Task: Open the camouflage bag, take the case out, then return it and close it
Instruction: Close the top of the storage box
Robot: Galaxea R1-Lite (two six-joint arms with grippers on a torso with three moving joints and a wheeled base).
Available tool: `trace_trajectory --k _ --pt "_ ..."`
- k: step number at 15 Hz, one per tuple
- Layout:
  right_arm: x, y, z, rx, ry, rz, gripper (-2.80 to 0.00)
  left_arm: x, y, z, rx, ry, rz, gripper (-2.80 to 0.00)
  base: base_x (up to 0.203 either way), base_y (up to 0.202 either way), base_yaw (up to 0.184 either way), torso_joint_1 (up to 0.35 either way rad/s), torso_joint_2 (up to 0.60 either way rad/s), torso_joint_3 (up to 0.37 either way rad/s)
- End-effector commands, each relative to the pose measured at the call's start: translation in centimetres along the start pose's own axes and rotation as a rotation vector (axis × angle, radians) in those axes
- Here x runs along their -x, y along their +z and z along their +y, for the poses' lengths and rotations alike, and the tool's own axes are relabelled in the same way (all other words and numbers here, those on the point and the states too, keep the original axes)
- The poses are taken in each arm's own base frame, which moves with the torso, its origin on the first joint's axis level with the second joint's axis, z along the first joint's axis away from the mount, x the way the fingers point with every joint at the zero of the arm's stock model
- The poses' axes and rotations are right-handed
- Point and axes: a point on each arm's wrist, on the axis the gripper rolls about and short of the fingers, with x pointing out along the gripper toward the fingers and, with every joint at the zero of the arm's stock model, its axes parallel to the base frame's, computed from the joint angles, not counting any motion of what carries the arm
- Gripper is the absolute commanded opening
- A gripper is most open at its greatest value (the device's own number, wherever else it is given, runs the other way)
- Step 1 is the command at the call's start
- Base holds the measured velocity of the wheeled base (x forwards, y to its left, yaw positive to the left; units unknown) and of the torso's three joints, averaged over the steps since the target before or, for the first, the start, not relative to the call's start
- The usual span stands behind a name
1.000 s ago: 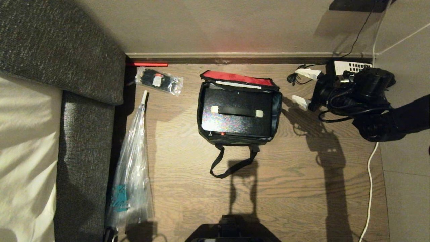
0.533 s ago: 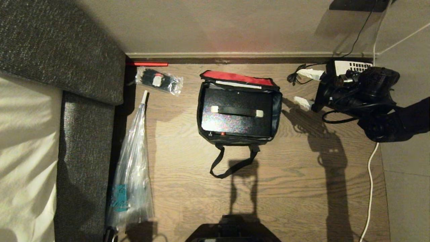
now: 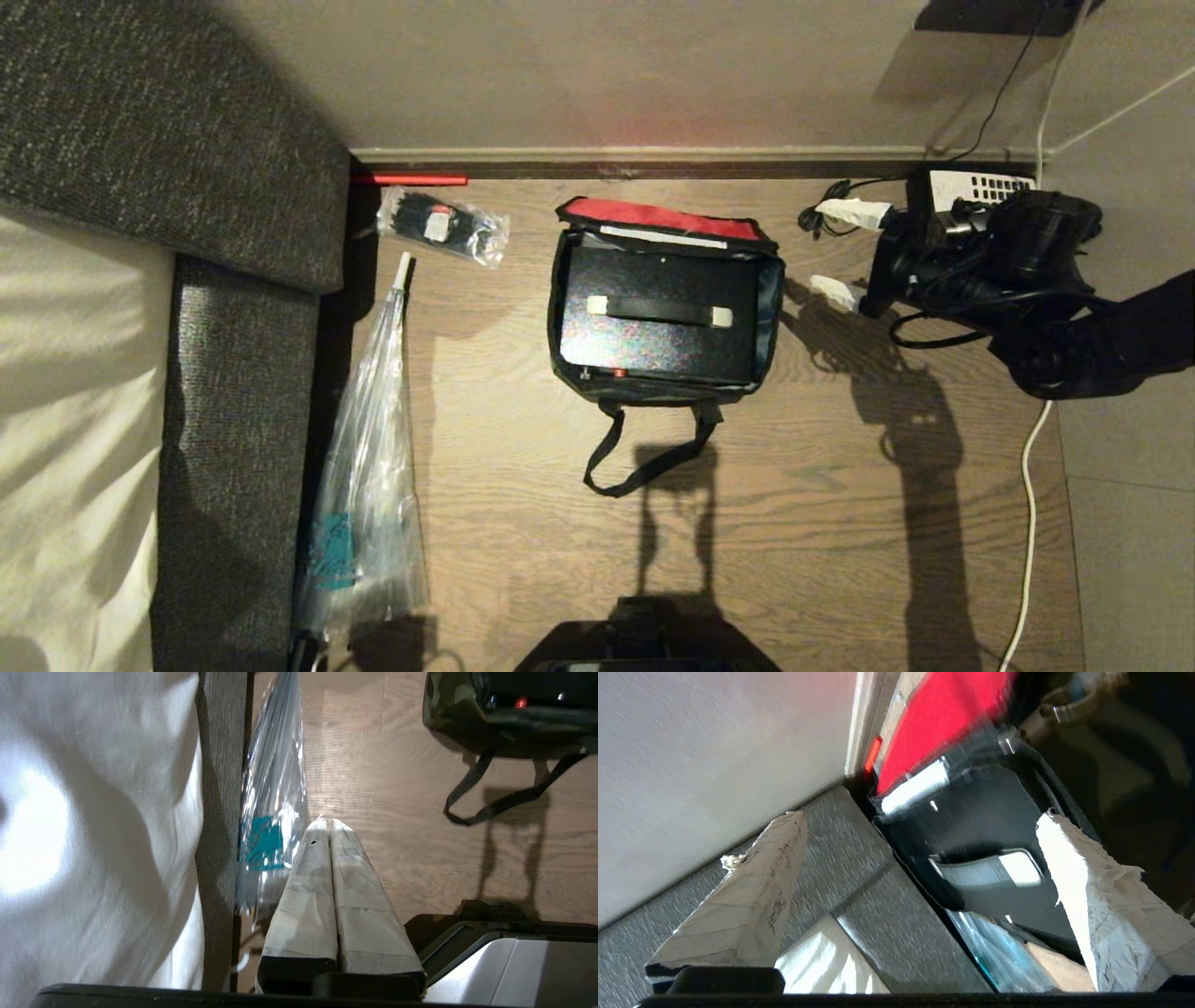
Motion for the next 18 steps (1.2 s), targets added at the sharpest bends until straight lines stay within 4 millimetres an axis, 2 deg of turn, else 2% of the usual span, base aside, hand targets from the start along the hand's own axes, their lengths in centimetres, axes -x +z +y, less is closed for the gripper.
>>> trace_trajectory --k 1,5,10,13,15,18 --pt "0.0 0.0 0.1 -0.002 0.007 0.003 0.00 0.0 0.0 0.0 0.000 0.001 0.002 -2.80 0.115 0.000 -0.002 -0.002 0.00 0.002" --pt "0.0 0.0 0.1 0.003 0.004 0.005 0.00 0.0 0.0 0.0 -0.001 0.001 0.002 -2.80 0.168 0.000 0.000 0.003 0.00 0.003" --pt "0.0 -0.2 -0.5 0.000 -0.033 0.018 0.00 0.0 0.0 0.0 -0.001 0.001 0.002 -2.80 0.000 0.000 0.000 0.000 0.00 0.000" --pt "-0.4 -0.4 -1.9 -0.011 -0.063 0.025 0.00 0.0 0.0 0.0 -0.001 0.001 0.001 -2.80 0.000 0.000 0.000 0.000 0.00 0.000" --pt "-1.2 -0.4 -4.0 -0.030 -0.086 0.027 0.00 0.0 0.0 0.0 -0.001 0.001 0.001 -2.80 0.000 0.000 0.000 0.000 0.00 0.000" --pt "-2.2 0.1 -4.8 -0.031 -0.078 0.023 0.00 0.0 0.0 0.0 -0.001 0.001 0.002 -2.80 0.000 0.000 0.000 0.000 0.00 0.000"
